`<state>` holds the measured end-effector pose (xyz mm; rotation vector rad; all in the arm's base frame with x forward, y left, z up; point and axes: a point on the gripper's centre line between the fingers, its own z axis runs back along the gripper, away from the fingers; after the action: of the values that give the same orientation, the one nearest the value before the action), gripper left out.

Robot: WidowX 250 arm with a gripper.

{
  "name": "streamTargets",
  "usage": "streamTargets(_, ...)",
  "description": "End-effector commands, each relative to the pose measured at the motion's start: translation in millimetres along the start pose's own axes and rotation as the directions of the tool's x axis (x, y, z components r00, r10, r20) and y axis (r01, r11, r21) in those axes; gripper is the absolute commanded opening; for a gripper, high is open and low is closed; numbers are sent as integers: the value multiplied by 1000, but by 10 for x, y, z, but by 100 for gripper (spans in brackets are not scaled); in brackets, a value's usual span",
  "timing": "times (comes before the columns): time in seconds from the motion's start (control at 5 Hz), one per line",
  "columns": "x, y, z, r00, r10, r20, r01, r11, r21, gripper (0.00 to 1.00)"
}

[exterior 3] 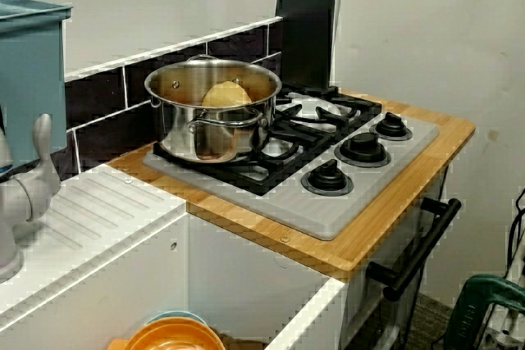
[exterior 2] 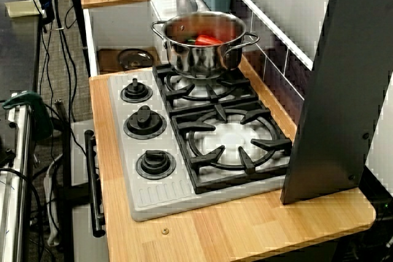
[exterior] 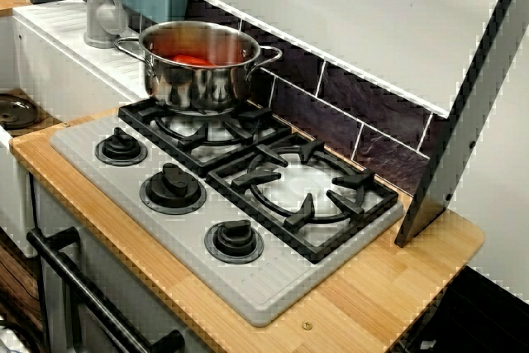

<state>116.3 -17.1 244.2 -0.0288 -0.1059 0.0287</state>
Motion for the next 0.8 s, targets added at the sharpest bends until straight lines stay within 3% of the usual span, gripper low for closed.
streamTargets(0.0, 0, 0, 0, 1000, 0, 0, 0, 1000, 0, 100)
streamTargets(0.2, 244, 272, -115, 998, 42, 55, -45, 998, 43, 100)
streamTargets(0.6, 653, 1174, -436, 975, 194, 110, -208, 969, 134, 100)
